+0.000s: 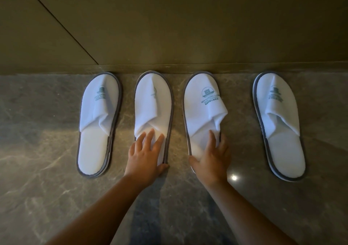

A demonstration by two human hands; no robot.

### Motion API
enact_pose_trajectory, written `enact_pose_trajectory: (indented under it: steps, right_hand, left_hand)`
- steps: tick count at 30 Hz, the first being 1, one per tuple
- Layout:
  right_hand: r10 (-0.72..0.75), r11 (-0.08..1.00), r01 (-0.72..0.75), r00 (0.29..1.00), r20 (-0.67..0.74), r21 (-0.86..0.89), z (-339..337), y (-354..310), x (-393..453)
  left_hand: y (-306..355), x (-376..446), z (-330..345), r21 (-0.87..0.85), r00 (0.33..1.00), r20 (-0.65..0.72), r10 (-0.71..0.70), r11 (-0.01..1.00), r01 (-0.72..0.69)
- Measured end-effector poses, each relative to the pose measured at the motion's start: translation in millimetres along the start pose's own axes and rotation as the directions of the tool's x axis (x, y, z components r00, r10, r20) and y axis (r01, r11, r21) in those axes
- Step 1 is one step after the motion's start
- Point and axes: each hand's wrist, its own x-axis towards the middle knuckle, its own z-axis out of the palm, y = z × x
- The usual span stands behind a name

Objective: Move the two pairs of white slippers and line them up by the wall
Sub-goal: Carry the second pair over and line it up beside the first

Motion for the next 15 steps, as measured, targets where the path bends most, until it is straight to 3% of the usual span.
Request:
enact_pose_trajectory:
  steps: [5,8,10,12,15]
  right_hand:
    - [-0.056,0.998,0.056,0.998,-0.021,-0.02,-8,3,-2]
    - [-0.086,0.996,0.087,0.992,-0.09,0.009,-28,15,-4]
    - [-0.095,0.994,0.104,0.973,-0.211,0.032,-43,35,-4]
    - [-0.04,0.998,0.053,0.952,-0.305,0.036,-57,60,-2]
    - [0.08,0.997,-0.082,0.943,-0.324,0.008,-71,104,0]
  left_hand:
    - [11,-5,-7,-0.034,0.997,-0.07,-0.029,0.999,0.027]
    - [36,-9,-8,-0.054,0.984,-0.159,0.074,0.995,-0.084]
    - [59,-5,-7,-0.05,0.979,-0.145,0.146,0.987,-0.154]
    - [80,6,-4,-0.036,0.979,-0.086,0.184,0.982,-0.187]
    - [103,18,3,0.016,0.975,-0.025,0.221,0.975,-0.221]
